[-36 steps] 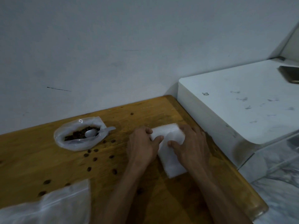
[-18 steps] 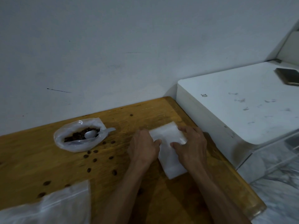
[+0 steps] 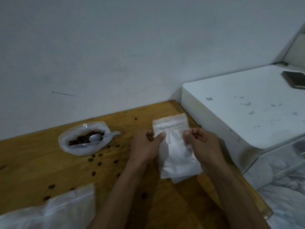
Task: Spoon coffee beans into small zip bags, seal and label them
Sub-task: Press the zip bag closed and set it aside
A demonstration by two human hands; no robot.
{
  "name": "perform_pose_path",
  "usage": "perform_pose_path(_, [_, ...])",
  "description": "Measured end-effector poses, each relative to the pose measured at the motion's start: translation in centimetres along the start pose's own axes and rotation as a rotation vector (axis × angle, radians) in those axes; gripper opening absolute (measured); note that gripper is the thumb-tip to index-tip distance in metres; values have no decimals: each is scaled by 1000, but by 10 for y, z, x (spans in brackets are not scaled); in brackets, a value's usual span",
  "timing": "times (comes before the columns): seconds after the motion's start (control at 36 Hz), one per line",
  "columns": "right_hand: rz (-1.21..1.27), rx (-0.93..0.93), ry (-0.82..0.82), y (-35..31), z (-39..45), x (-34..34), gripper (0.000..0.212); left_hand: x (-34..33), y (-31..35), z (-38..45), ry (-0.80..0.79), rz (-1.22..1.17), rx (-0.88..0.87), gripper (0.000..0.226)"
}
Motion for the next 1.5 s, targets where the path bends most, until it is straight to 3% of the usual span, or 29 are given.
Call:
perform_pose_path(0.08, [52, 4, -12, -5, -5, 3, 10, 6, 9, -10, -24, -190, -14, 14])
perform_pose_path(0.17, [93, 33, -45, -12, -10, 4, 11, 18, 19, -18, -11, -281, -56, 13])
perform_pose_path(0.22, [114, 33, -79, -21, -15, 4, 15, 31, 25, -25, -25, -277, -96, 13])
perform_pose_path(0.36, [268, 89, -267, -51, -26, -11, 49, 82, 30, -39, -119, -188, -258, 15])
perform_pose_path(0.44, [246, 190, -427, -70, -39, -31, 37, 119, 29, -44, -107, -94, -312, 17])
perform_pose_path(0.56, [236, 241, -548, -83, -59, -73, 8, 167, 23, -48, 117, 53, -326, 12])
perform_pose_path(0.64, [291, 232, -570, -94, -78, -107, 10, 199, 22, -56, 474, 255, -421, 27])
perform_pose_path(0.69, [311, 227, -615, -102, -91, -127, 6, 215, 25, -64, 593, 244, -450, 29])
perform_pose_path(0.89, [316, 333, -849, -120, -135, -180, 17, 248, 8, -64, 514, -124, -272, 53])
perform_pose_path(1.03, [283, 335, -1010, -124, -147, -197, 28, 268, -4, -64, 510, -267, -238, 38])
perform_pose_path(1.33, [297, 254, -991, -121, -140, -203, 37, 272, -9, -66, 334, -344, -270, 52])
perform_pose_path(1.5, [336, 170, -1016, -122, -136, -195, 34, 266, -7, -66, 249, -321, -291, 37])
Point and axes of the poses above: each hand's wrist, its own z-axis towards the middle knuckle, its own x-axis out of the back of the hand, y = z × x, the point moved 2 cm from there along z, towards the middle knuckle, and after that the axes turned 6 degrees about y, right-handed, at the moved point
